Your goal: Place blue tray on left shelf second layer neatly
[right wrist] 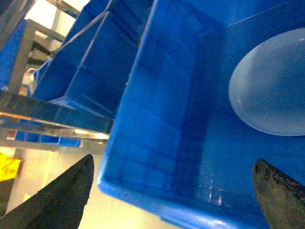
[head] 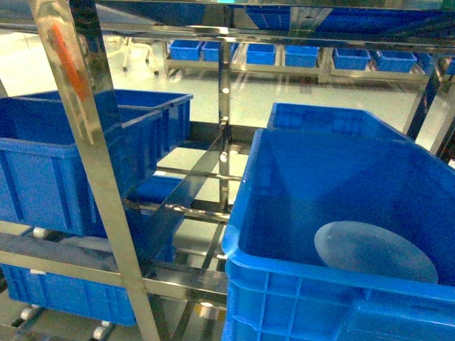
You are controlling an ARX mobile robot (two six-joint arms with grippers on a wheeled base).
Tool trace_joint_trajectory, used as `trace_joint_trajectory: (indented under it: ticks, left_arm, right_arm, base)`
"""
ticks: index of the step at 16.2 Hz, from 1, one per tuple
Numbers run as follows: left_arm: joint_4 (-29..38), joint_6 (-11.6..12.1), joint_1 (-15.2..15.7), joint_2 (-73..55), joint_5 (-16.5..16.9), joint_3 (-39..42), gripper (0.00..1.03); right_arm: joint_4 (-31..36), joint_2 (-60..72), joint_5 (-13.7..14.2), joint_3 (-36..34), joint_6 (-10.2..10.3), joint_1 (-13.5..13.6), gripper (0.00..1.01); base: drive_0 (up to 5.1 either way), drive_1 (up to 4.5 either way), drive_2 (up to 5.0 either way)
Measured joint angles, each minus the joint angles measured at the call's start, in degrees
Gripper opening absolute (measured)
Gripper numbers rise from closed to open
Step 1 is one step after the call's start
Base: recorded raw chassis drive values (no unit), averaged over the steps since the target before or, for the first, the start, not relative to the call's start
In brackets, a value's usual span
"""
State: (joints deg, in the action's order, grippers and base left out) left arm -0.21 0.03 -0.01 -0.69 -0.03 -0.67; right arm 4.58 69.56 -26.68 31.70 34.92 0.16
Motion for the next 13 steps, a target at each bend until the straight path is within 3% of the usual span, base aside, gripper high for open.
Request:
trace_joint_trajectory:
  ticks: [2, 3, 4, 5, 6, 7, 8, 10, 12, 13]
  left_arm:
    - [0.02, 0.00, 0.00, 0.00, -0.02, 0.00, 0.98]
    - [0.00, 0.00, 0.00, 0.00, 0.00, 0.00, 0.98]
    - [0.00, 0.00, 0.00, 0.00, 0.00, 0.00, 0.98]
    - [0.00, 0.00, 0.00, 0.00, 0.00, 0.00, 0.98]
    - [0.00, 0.00, 0.00, 0.00, 0.00, 0.00, 0.98]
    - [0.00, 0.00, 0.00, 0.00, 0.00, 0.00, 0.98]
    - [0.02, 0.00, 0.00, 0.00, -0.02, 0.00, 0.98]
    - [0.00, 0.00, 0.00, 0.00, -0.04, 0.00, 0.98]
    - [0.02, 0.00, 0.00, 0.00, -0.02, 0.00, 0.98]
    - [0.02, 0.00, 0.00, 0.00, 0.00, 0.02, 0.98]
  right_arm:
    - [-2.49, -4.00, 0.72, -1.68, 0.04, 0.17, 0.98]
    - [-3.41, -5.70, 2.99, -3.54, -0.48, 0.09, 0.98]
    - [-4.72, -8.46, 5.92, -5.27, -3.04, -0.26, 0.98]
    - [-5.86, -12.55, 9.01, -6.58, -6.71, 0.00, 0.98]
    - [-4.35, -16.98, 12.81, -8.11, -12.50, 1.29, 0.98]
    - [-0.76, -21.24, 17.20, -10.64, -22.60, 3.45, 0.98]
    - [-0.72, -22.18, 19.39, -12.41, -29.62, 4.39, 0.98]
    - [-0.15, -21.90, 23.89, -15.61, -40.50, 3.82, 0.98]
    - [0.11, -21.46, 24.35, -16.37, -45.22, 1.79, 0.98]
    - [-0.17, -21.03, 23.30, -16.61, -45.22, 0.37, 0.98]
  base:
    - [0.0, 0.00, 0.0]
    - [0.0, 0.00, 0.0]
    - [0.0, 0.00, 0.0]
    - [0.0, 0.00, 0.0]
    - [0.0, 0.00, 0.0]
    - [0.0, 0.00, 0.0]
    - [0.0, 0.00, 0.0]
    - [0.0, 0.00, 0.0]
    - [0.0, 0.00, 0.0]
    - [0.0, 0.00, 0.0]
